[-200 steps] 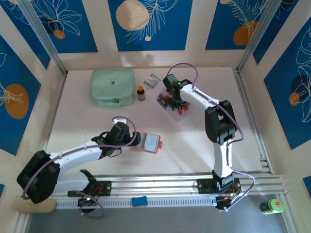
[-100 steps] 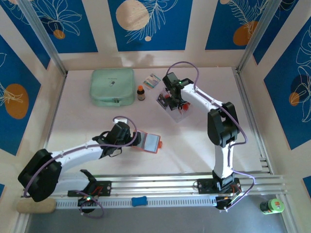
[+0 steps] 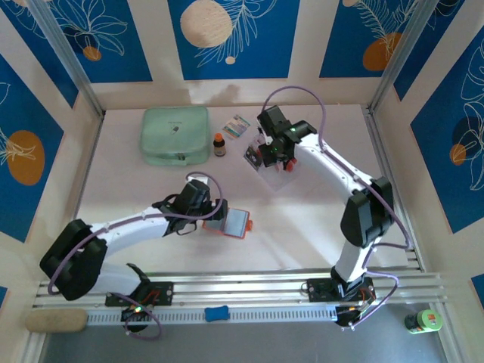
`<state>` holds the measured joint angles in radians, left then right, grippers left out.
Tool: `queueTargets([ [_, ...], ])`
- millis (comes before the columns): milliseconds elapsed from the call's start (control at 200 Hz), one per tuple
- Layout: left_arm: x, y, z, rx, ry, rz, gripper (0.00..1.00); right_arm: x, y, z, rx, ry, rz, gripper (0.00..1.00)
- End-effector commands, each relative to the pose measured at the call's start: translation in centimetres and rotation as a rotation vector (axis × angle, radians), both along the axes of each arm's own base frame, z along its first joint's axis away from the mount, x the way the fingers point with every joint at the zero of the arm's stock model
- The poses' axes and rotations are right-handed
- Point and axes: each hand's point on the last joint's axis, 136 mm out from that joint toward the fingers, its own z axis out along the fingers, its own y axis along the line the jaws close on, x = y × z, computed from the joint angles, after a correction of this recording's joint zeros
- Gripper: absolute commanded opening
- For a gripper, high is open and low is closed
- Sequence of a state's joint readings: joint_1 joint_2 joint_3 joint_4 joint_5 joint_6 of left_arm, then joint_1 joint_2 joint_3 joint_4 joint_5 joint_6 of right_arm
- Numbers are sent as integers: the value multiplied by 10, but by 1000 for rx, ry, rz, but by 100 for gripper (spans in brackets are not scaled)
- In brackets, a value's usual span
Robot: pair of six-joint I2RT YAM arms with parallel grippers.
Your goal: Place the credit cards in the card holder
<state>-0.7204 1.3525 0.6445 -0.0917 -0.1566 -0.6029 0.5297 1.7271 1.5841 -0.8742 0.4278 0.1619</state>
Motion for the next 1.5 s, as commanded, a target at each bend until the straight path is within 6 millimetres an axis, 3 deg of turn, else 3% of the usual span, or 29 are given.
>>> queueTargets([
  [0, 1, -11, 2, 4, 12, -41, 100, -19, -3, 5, 172, 33, -64, 0],
  [285, -6, -18, -12, 19, 56, -45, 100, -53, -24, 0, 504, 104, -174, 0],
  [750, -32, -30, -15, 48, 69, -56, 100, -74, -37, -10, 621, 136, -215, 0],
  [1140, -55, -51, -18, 31, 64, -80, 100, -78, -32, -11, 662, 149, -213, 0],
  [1285, -54, -42, -16, 55, 44, -52, 100, -80, -26, -17, 712, 176, -211, 0],
  [1495, -48, -26, 6, 85, -18, -19, 100, -87, -10, -26, 855, 210, -206, 0],
])
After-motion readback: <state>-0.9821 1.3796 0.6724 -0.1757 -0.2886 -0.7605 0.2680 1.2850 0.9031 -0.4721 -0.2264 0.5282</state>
